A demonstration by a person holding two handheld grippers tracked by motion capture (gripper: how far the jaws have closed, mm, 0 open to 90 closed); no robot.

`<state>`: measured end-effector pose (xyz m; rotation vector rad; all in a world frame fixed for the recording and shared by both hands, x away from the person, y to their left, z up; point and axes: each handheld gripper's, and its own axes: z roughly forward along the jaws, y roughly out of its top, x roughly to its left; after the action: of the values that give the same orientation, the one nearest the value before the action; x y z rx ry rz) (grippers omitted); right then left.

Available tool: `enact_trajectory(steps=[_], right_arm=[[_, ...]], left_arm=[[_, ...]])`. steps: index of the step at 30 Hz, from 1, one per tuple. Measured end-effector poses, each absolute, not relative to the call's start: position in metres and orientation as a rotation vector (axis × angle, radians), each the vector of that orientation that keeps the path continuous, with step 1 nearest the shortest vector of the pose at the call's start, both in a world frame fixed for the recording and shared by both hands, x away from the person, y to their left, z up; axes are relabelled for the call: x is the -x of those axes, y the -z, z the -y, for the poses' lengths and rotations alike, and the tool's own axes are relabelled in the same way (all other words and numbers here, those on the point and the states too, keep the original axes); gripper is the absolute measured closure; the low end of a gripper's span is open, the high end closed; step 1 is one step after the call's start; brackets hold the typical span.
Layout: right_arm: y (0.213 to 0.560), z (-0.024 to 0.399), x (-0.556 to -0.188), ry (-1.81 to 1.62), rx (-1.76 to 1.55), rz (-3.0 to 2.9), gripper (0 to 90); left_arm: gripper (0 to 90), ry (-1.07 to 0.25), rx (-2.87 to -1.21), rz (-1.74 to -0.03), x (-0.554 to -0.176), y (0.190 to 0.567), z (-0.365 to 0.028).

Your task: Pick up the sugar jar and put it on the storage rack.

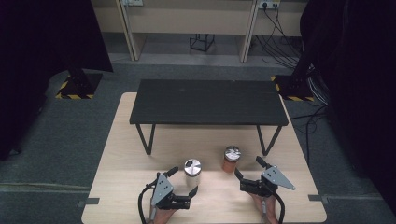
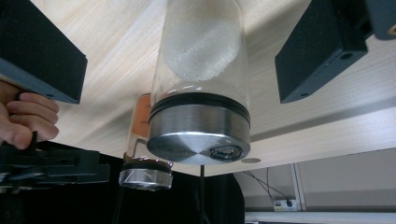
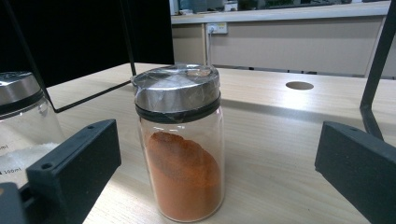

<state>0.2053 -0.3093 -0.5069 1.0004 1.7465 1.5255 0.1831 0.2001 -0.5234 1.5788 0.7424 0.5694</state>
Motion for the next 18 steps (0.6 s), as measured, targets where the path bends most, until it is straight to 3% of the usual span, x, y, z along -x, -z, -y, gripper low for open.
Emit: enact_trajectory(steps=[18], right_arm=[[0.507,0.310,-0.206,-1.529,-0.996,-1.754,0.3]], left_arm=[[3.3,-0.585,-1.600,-0.788,-0.191,0.517,-0.180]])
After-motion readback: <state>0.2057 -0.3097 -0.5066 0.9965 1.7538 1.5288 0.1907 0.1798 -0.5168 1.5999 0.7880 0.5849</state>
